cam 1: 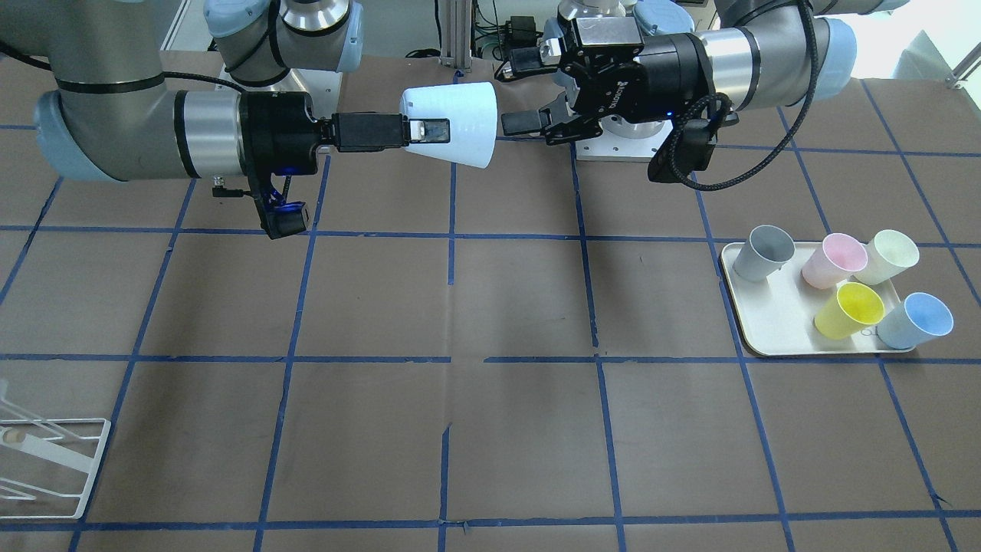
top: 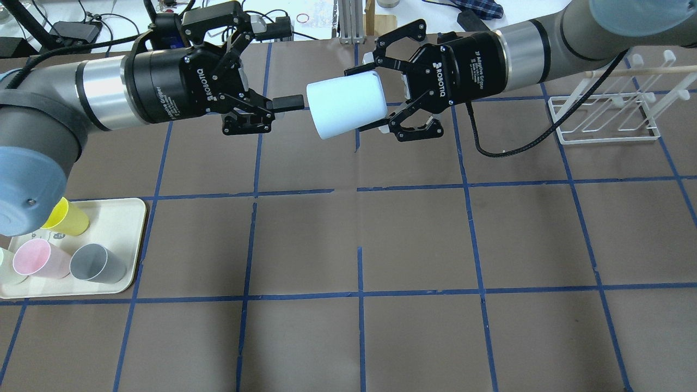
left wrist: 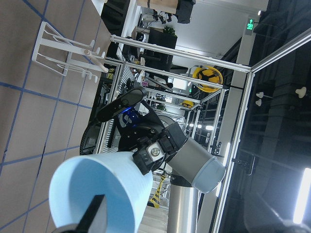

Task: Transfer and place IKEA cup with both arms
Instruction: 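Bring the cup toward the left gripper while the left gripper approaches it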

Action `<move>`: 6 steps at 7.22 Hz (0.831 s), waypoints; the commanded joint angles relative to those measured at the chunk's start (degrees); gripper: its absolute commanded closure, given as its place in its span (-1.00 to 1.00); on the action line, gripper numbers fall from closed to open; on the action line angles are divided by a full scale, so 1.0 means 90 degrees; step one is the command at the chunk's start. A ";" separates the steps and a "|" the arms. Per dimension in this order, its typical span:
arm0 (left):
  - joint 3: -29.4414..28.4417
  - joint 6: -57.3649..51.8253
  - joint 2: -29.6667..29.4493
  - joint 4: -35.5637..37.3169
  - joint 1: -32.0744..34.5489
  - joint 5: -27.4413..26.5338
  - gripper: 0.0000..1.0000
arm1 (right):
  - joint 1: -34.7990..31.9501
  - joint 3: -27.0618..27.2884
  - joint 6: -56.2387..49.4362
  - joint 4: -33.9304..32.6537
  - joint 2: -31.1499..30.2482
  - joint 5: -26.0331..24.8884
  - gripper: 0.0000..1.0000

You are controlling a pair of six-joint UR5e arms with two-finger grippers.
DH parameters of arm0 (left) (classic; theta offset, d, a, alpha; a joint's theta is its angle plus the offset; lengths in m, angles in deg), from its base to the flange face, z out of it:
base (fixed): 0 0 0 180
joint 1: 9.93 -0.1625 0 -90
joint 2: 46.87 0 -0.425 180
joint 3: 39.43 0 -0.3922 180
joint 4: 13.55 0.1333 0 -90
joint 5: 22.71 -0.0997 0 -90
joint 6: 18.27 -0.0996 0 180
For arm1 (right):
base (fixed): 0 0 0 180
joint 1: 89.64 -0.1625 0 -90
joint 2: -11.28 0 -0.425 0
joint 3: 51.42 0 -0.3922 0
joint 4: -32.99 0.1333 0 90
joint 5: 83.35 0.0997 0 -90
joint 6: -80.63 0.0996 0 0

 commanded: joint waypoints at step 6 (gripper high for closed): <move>0.0421 0.0042 0.0221 -0.0005 0.0044 0.0270 -0.69 | -0.0240 0.0010 0.0030 -0.0097 0.0029 0.0126 0.22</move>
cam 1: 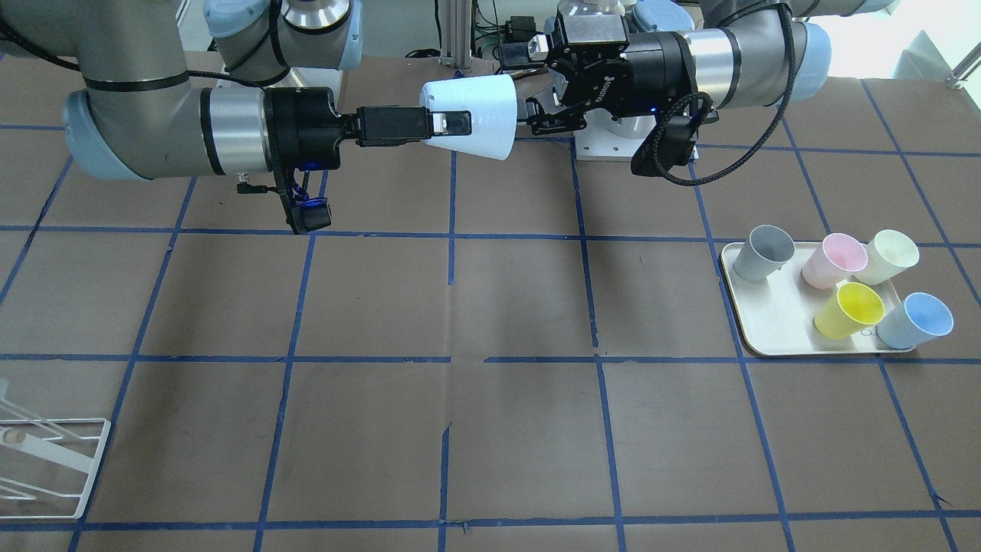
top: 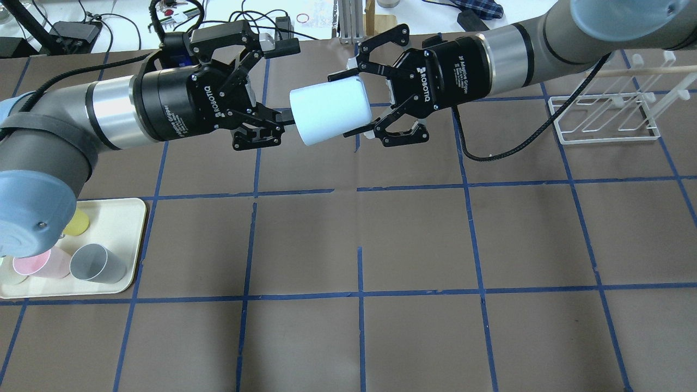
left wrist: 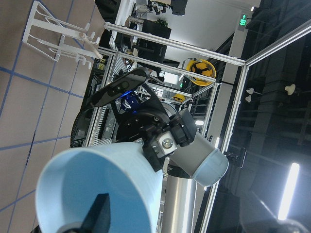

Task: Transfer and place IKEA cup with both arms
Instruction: 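Close the left gripper on the cup rim and open the right gripper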

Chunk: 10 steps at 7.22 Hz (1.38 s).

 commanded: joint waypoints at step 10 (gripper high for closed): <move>0.0193 0.0042 0.0190 -0.0010 0.0000 -0.0080 1.00 | -0.0001 -0.0051 0.0064 -0.0162 0.0010 0.0452 -1.00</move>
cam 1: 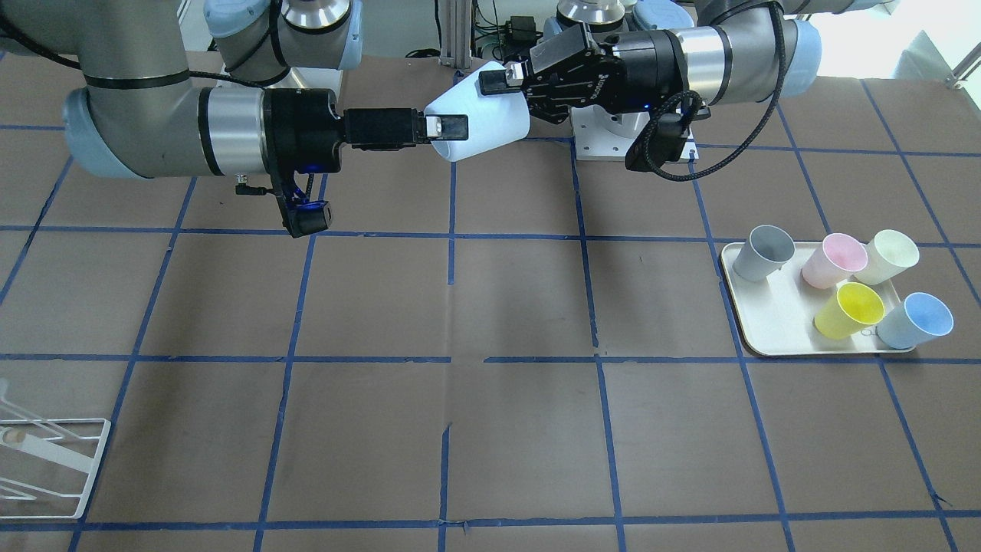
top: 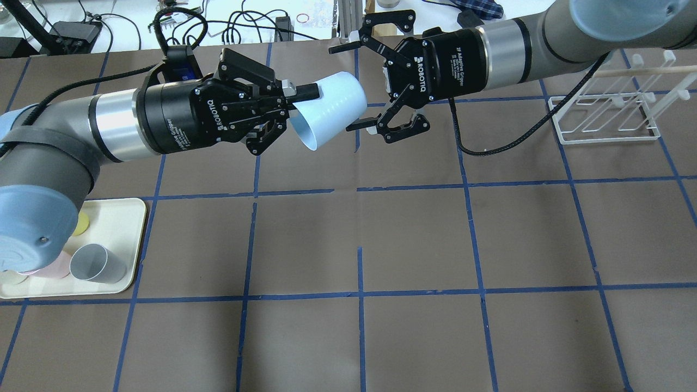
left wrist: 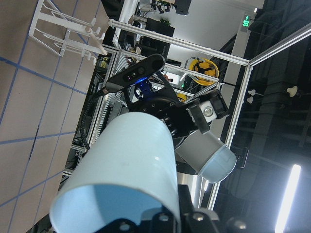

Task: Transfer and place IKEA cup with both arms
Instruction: 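Close the left gripper on the cup rim and open the right gripper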

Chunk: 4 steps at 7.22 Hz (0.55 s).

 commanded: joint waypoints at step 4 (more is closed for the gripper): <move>-0.0095 0.0358 0.0049 0.0068 -0.0204 -0.1022 1.00 | 0.0602 -0.0098 0.0444 -0.1104 0.0085 -0.1300 -1.00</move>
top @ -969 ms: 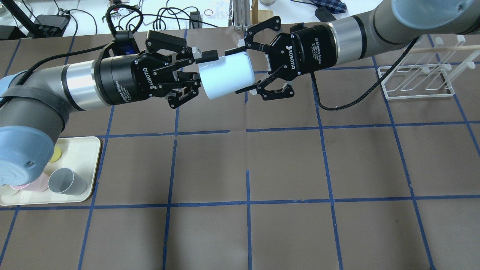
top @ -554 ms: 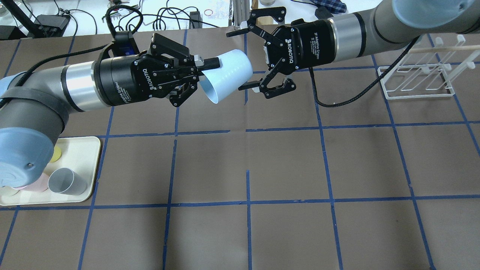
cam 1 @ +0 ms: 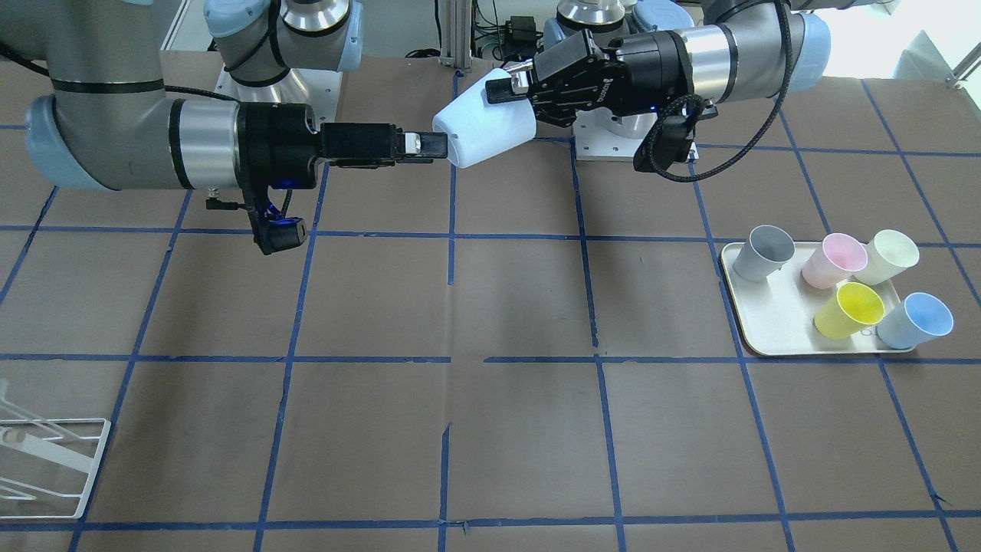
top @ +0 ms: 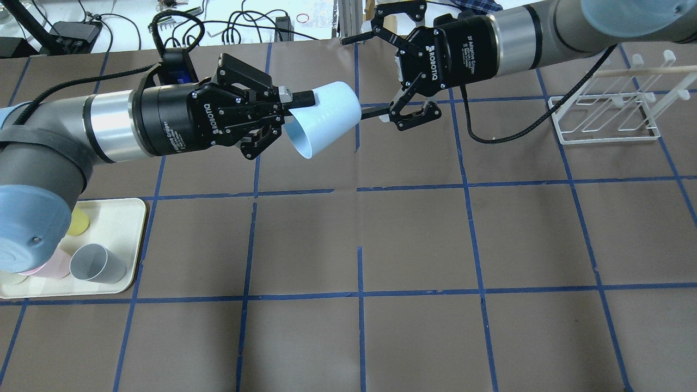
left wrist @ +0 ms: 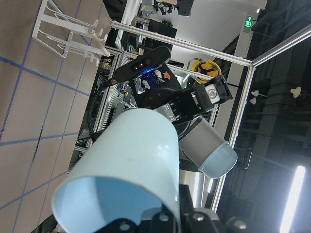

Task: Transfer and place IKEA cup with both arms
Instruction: 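Carry the cup toward the tray with the left gripper while the right gripper withdraws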

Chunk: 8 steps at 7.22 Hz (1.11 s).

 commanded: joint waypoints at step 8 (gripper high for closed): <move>-0.0990 -0.0631 -0.0630 0.0899 -0.1019 -0.7091 1.00 | -0.0873 0.0006 0.1974 -0.5288 -0.0384 -0.8670 -1.00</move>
